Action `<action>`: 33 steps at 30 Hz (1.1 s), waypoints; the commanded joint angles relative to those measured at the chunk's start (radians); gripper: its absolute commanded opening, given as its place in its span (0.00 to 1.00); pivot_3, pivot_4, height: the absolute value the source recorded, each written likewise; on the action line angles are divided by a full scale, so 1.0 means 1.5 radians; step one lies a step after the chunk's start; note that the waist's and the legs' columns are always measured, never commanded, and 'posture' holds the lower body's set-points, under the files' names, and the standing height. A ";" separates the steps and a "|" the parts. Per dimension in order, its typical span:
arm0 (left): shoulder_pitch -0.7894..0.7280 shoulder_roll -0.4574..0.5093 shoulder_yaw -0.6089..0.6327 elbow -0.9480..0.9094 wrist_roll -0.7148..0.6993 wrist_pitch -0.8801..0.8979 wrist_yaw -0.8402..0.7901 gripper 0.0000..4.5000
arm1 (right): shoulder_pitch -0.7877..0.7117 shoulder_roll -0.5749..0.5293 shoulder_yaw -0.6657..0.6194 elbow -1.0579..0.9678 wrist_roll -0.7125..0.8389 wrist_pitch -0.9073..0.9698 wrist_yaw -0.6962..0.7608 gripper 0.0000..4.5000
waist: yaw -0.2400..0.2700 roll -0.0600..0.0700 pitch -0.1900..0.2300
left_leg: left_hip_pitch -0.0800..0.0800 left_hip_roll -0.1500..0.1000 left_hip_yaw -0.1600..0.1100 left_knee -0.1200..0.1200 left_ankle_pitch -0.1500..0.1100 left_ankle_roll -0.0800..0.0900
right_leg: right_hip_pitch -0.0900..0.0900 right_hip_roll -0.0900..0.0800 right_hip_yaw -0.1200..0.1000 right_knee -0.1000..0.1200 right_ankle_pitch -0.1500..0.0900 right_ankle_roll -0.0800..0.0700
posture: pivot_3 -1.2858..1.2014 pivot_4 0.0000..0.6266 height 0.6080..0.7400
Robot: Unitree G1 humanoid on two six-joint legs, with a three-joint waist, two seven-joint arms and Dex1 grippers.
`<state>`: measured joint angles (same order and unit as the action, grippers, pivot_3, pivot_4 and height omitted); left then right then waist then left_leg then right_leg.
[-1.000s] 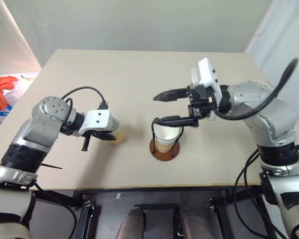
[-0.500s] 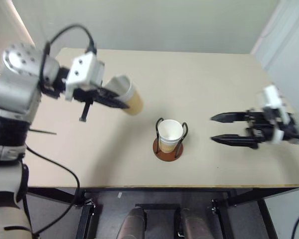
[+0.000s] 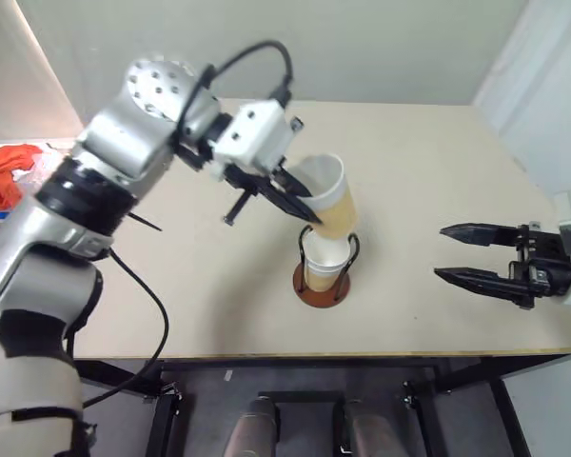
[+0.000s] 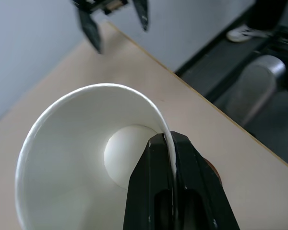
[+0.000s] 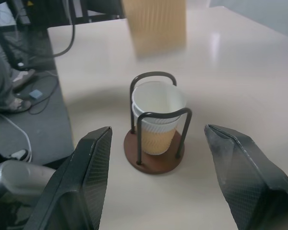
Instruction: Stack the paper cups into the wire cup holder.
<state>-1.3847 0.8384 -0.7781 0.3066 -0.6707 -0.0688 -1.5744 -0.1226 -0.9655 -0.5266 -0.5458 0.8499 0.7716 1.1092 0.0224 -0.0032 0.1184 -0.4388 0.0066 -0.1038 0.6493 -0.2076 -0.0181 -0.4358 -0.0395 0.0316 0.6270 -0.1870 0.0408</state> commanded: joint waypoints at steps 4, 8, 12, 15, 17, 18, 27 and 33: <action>-0.039 -0.025 -0.054 0.038 0.015 -0.087 -0.027 0.01 | 0.031 -0.021 -0.064 -0.045 0.035 0.013 -0.043 0.72 | 0.005 0.000 0.000 | -0.002 -0.001 -0.001 0.002 -0.003 0.002 | 0.000 0.000 0.000 0.000 0.001 0.007 | 0.52 0.24 1.00; -0.050 -0.047 -0.071 0.073 0.029 -0.118 -0.027 0.01 | 0.038 -0.020 -0.069 -0.060 0.051 0.016 -0.068 0.72 | 0.008 0.001 0.000 | -0.005 -0.002 -0.001 0.008 -0.007 0.001 | 0.000 -0.001 0.000 0.000 -0.001 0.010 | 0.52 0.24 1.00; -0.048 -0.057 -0.089 0.081 0.040 -0.149 -0.027 0.01 | 0.054 -0.023 -0.080 -0.076 0.062 0.018 -0.088 0.72 | 0.010 0.001 0.000 | -0.007 -0.004 -0.001 0.012 -0.008 0.000 | 0.000 -0.003 0.000 0.000 0.000 0.013 | 0.52 0.24 1.00; -0.049 -0.064 -0.098 0.083 0.041 -0.154 -0.027 0.01 | 0.067 -0.026 -0.091 -0.080 0.064 0.019 -0.096 0.72 | 0.012 0.001 0.000 | -0.008 -0.004 -0.001 0.013 -0.009 0.001 | 0.000 -0.004 0.000 -0.001 0.000 0.014 | 0.52 0.24 1.00; -0.049 -0.065 -0.108 0.079 0.040 -0.151 -0.027 0.01 | 0.075 -0.028 -0.097 -0.083 0.066 0.018 -0.099 0.72 | 0.013 0.001 0.000 | -0.008 -0.005 0.000 0.013 -0.010 0.002 | 0.000 -0.004 0.000 -0.001 0.000 0.014 | 0.52 0.24 1.00; -0.049 -0.068 -0.110 0.081 0.045 -0.150 -0.027 0.10 | 0.078 -0.029 -0.100 -0.085 0.068 0.018 -0.102 0.72 | 0.013 0.001 0.000 | -0.008 -0.005 0.000 0.013 -0.011 0.005 | 0.000 -0.005 0.000 -0.001 0.000 0.014 | 0.52 0.24 1.00; -0.023 -0.119 -0.033 0.152 0.165 -0.187 -0.027 0.76 | 0.066 -0.036 -0.069 -0.076 0.072 0.004 -0.109 0.72 | 0.014 0.001 0.000 | -0.008 -0.006 0.000 0.015 -0.013 0.008 | 0.000 -0.005 0.000 -0.001 0.001 0.016 | 0.52 0.24 1.00; 0.060 -0.021 0.088 0.086 0.154 -0.076 -0.027 0.76 | -0.051 -0.044 0.075 0.019 0.024 -0.046 -0.057 0.72 | 0.001 0.003 0.000 | -0.008 -0.006 0.002 0.015 -0.011 0.008 | 0.000 -0.004 0.000 -0.001 0.000 0.017 | 0.52 0.24 1.00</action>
<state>-1.3040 0.7604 -0.7295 0.4803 -0.4138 -0.2421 -1.5780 -0.1591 -1.0156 -0.4537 -0.5512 0.9090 0.7424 0.9937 0.0245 0.0018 0.1190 -0.4504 -0.0015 -0.1016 0.6721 -0.2228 -0.0050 -0.4366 -0.0454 0.0316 0.6263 -0.1861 0.0664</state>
